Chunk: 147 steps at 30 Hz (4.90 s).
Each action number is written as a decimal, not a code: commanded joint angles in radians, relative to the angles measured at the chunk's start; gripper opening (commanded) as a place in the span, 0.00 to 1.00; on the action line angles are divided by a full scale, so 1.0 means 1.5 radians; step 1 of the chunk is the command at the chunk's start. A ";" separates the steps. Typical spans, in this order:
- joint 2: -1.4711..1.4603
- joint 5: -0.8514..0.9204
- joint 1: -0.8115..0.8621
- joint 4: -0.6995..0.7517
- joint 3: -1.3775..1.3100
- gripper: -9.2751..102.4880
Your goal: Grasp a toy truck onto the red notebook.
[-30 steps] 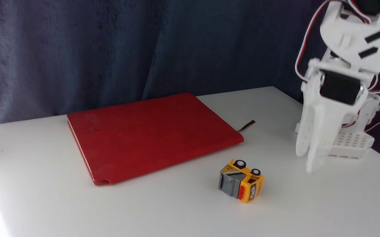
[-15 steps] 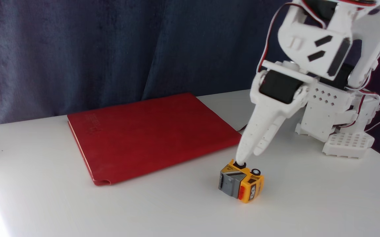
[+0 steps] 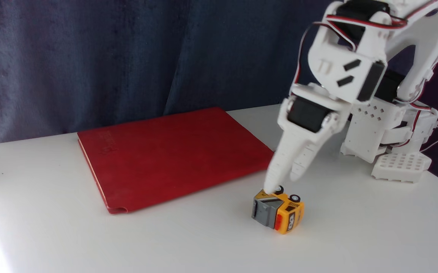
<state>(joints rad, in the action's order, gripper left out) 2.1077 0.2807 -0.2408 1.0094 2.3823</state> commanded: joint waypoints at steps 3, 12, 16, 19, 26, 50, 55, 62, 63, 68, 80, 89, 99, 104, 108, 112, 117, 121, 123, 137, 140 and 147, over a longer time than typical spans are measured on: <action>0.007 0.011 -0.027 -0.016 0.014 0.37; -0.151 0.018 -0.058 0.137 -0.178 0.45; -0.228 0.031 -0.059 0.190 -0.258 0.44; -0.285 0.040 -0.053 0.205 -0.295 0.43; -0.391 0.097 -0.024 0.210 -0.357 0.41; -0.413 0.127 -0.009 0.204 -0.332 0.08; -0.196 0.143 0.006 0.269 -0.263 0.08; -0.014 0.227 0.121 0.525 -0.503 0.08; -0.044 0.234 0.162 0.528 -0.558 0.08; -0.266 0.287 0.330 0.530 -0.764 0.08; -0.509 0.441 0.495 0.481 -0.729 0.08; -0.577 0.486 0.490 0.483 -0.733 0.08; -0.589 0.477 0.399 0.500 -0.735 0.09; -0.637 0.475 0.367 0.509 -0.783 0.09; -0.670 0.469 0.361 0.517 -0.833 0.09; -0.690 0.466 0.355 0.521 -0.859 0.09; -0.709 0.456 0.352 0.522 -0.878 0.10; -0.717 0.447 0.363 0.517 -0.878 0.10; -0.726 0.447 0.373 0.517 -0.887 0.13; -0.689 0.504 0.403 0.520 -0.852 0.25; -0.666 0.506 0.403 0.521 -0.837 0.25; -0.574 0.515 0.396 0.522 -0.774 0.25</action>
<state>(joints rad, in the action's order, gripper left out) 1.1643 1.0492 0.3543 1.7810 1.2057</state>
